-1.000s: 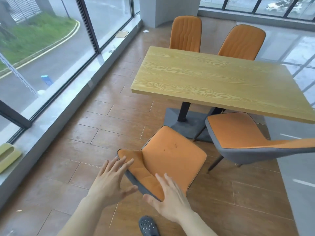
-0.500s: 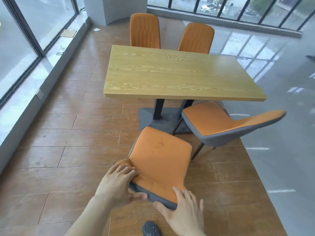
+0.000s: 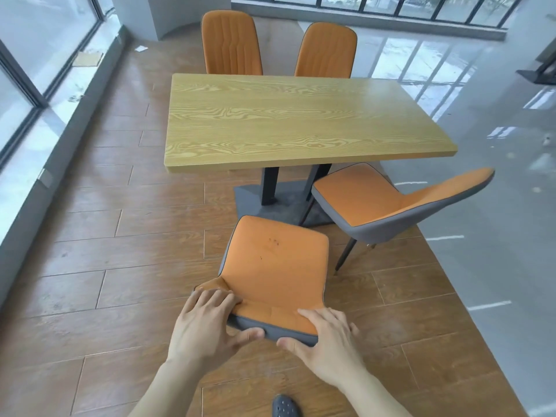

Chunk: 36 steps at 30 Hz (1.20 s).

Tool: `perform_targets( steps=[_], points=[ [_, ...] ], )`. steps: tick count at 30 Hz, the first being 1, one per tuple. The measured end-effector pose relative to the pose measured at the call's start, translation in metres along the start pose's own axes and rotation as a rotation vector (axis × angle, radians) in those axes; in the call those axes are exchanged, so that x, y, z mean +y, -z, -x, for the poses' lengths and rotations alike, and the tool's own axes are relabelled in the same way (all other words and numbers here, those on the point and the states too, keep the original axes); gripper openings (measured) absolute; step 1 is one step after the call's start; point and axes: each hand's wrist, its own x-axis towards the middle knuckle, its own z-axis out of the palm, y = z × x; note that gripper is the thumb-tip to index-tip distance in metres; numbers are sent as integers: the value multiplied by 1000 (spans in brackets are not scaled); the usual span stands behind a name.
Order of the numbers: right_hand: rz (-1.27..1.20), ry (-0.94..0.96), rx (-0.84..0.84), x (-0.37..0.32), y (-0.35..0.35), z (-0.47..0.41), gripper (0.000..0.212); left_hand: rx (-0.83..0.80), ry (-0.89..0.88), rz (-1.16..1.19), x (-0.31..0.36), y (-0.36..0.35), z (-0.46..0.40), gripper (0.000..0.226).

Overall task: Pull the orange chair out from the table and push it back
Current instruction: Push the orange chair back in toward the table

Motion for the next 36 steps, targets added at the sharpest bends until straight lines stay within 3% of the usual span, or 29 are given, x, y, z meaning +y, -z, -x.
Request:
perform_targets(
  steps=[23,31,36],
  points=[
    [17,122,34,-2,111,-211,103,-103,120,-62,-24,-1,-215,83],
    [52,81,0,-13,121,-220,110,-126,112,-47,-33,6,-231,88],
    [105,3,-37,-55,142,-214,117,-309,64,38,-44,35,-235,100]
  ],
)
